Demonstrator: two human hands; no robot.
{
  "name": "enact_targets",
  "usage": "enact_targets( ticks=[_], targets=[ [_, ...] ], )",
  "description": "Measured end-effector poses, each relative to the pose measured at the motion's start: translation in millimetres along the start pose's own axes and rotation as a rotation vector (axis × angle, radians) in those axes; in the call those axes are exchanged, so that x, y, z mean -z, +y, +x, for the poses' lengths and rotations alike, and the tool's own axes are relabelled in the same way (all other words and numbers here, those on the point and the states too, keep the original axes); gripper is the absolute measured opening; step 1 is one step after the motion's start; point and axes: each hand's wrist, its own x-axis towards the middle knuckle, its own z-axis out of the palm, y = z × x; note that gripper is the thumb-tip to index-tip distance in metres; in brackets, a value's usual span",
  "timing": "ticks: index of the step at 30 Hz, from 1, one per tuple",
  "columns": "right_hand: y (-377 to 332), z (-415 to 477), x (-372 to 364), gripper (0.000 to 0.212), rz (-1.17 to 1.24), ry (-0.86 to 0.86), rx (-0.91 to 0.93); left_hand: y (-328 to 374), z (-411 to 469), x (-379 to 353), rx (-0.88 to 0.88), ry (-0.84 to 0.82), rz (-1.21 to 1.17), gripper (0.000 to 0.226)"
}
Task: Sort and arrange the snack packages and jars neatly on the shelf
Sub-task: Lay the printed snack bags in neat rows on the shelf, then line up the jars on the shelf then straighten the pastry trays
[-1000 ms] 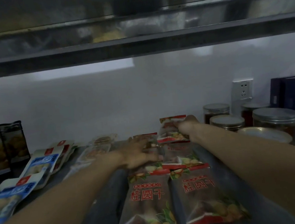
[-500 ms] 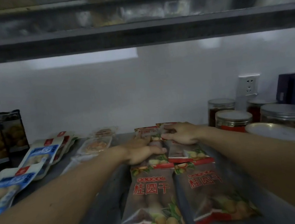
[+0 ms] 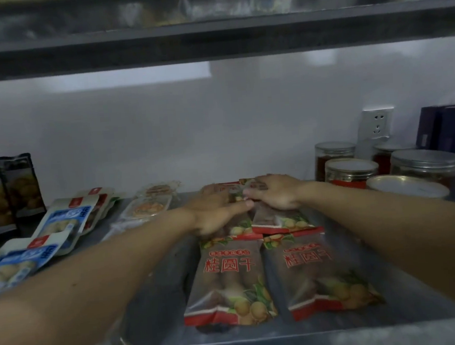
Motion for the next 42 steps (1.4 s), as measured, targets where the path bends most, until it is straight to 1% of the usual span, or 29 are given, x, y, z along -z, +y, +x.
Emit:
enact_targets(
  ticks=[2,3,5,7,8,10,12,17,20,22,25,28,33,39,42],
  targets=[
    [-3,-8,7,0.074,-0.027,0.003,0.020,2,-10,6,-0.043,0.062,0.003,0.075],
    [-5,-15,8,0.073,-0.043,-0.014,0.035,2,-16,7,-0.069,0.062,0.008,0.075],
    [-8,-31,6,0.073,-0.093,-0.055,0.064,1,-28,6,-0.101,0.018,0.003,0.080],
    [-11,-45,-2,0.074,-0.122,-0.106,0.079,0,-38,2,-0.085,-0.064,0.005,0.089],
    [-14,-50,-8,0.072,-0.117,-0.122,0.076,0,-40,-2,-0.073,-0.102,0.022,0.090],
    [-17,-56,-17,0.069,-0.088,-0.095,0.072,0,-40,-11,-0.068,-0.116,0.056,0.083],
    [-19,-58,-21,0.069,-0.071,-0.049,0.054,2,-38,-19,-0.058,-0.076,0.052,0.077],
    [-20,-62,-23,0.071,-0.089,-0.009,0.036,3,-41,-19,-0.050,-0.051,0.042,0.078],
    [-20,-71,-17,0.070,-0.076,0.038,0.056,10,-55,-9,-0.064,0.014,0.041,0.079],
    [-19,-80,-15,0.067,-0.085,0.037,0.069,16,-67,-3,-0.091,0.030,0.047,0.078],
    [-22,-93,-21,0.067,-0.056,0.000,0.068,20,-81,-9,-0.124,-0.062,0.103,0.077],
    [-30,-99,-25,0.065,-0.010,-0.005,0.039,17,-84,-19,-0.106,-0.153,0.097,0.078],
    [-39,-104,-23,0.061,0.004,-0.013,0.026,12,-83,-19,-0.131,-0.152,0.088,0.078],
    [-41,-101,-25,0.067,0.007,-0.017,0.028,4,-79,-23,-0.149,-0.139,0.039,0.079],
    [-39,-101,-22,0.069,-0.007,0.002,0.032,6,-78,-18,-0.189,-0.071,0.060,0.076]
  ],
)
